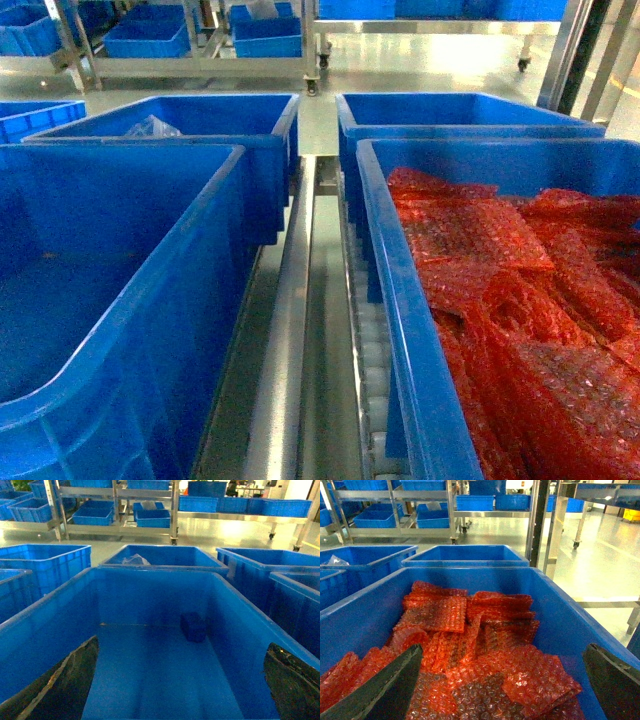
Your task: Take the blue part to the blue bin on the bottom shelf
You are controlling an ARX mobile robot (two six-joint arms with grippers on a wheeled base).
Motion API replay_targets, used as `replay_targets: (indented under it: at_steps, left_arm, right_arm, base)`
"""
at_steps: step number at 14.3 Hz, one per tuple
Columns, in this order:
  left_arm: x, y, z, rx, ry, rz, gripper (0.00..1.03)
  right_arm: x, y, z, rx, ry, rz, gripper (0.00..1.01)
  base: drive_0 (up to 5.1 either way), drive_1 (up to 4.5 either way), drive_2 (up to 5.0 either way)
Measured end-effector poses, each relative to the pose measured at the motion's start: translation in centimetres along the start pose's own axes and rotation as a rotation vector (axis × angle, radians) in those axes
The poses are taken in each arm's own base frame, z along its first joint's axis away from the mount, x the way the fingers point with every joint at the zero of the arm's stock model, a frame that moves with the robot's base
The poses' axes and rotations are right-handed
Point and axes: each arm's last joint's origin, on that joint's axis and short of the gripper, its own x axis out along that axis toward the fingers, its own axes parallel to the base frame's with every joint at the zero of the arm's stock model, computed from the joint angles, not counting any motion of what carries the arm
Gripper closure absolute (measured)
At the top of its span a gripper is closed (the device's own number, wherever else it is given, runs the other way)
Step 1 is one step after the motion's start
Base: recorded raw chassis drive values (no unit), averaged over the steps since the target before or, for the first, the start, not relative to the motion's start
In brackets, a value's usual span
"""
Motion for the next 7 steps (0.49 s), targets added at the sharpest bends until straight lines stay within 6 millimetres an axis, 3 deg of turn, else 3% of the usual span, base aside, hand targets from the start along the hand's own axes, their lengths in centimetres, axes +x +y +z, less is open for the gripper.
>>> replay_targets:
  at_steps: [7]
  left_arm:
    - [0.00,0.00,0.00,0.000,0.000,0.000,0.05]
  right_arm:
    - [0.00,0.00,0.00,0.000,0.000,0.000,0.03]
  base:
    - [0.0,0.00,0.0]
